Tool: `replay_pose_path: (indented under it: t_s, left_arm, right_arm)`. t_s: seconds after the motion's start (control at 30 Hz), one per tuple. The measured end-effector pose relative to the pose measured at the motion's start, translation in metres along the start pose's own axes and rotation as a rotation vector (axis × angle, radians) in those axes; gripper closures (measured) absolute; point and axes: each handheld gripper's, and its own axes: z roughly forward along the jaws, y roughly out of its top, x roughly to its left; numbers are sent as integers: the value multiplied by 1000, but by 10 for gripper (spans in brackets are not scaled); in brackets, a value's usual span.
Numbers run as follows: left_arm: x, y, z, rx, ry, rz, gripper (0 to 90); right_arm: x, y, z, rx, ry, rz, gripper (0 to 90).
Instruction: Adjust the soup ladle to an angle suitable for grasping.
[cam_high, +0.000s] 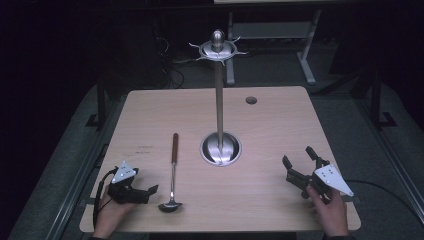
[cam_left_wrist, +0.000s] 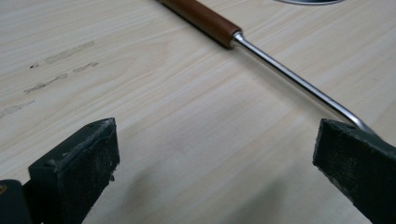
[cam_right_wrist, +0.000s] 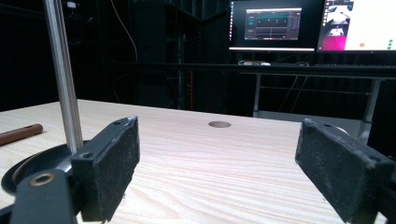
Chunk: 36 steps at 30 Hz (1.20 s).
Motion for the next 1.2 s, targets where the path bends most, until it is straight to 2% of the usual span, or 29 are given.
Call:
replay_pose_path:
  t_s: [0.2,0.37,0.47,0.53,0.67,0.77,0.87,0.9,0.93,1.03,1.07,1.2]
  left_arm:
    - [0,-1,-3,4,-7,1,6]
    - [1,-1,-5,5,-3,-12,67]
    - [2,0,-6,-15,-2,-19,137]
    - [4,3,-8,-33,5,-43,151]
    - [8,9,-7,-49,13,-60,237]
    - [10,11,-3,-49,17,-76,283]
    - [11,12,-1,-29,25,-73,308]
    - [12,14,1,-29,33,-74,350]
    - [12,15,1,-35,30,-93,376]
    - [14,17,1,-32,30,-88,473]
    - [16,22,2,-36,31,-107,513]
    - [22,30,4,-34,28,-115,652]
  right_arm:
    - [0,0,0,-1,2,0,130]
    - [0,0,0,6,-2,5,130]
    - [-1,0,1,6,-5,13,130]
    - [-1,0,1,5,-6,14,130]
    - [-1,0,1,7,-6,13,130]
    - [-1,0,1,6,-7,14,130]
    - [-1,0,1,4,-8,17,130]
    - [-1,0,1,5,-8,18,130]
    - [-1,0,1,4,-8,17,130]
    - [-1,0,1,5,-7,15,130]
    - [-1,0,1,6,-8,16,130]
    - [-1,0,1,6,-10,13,130]
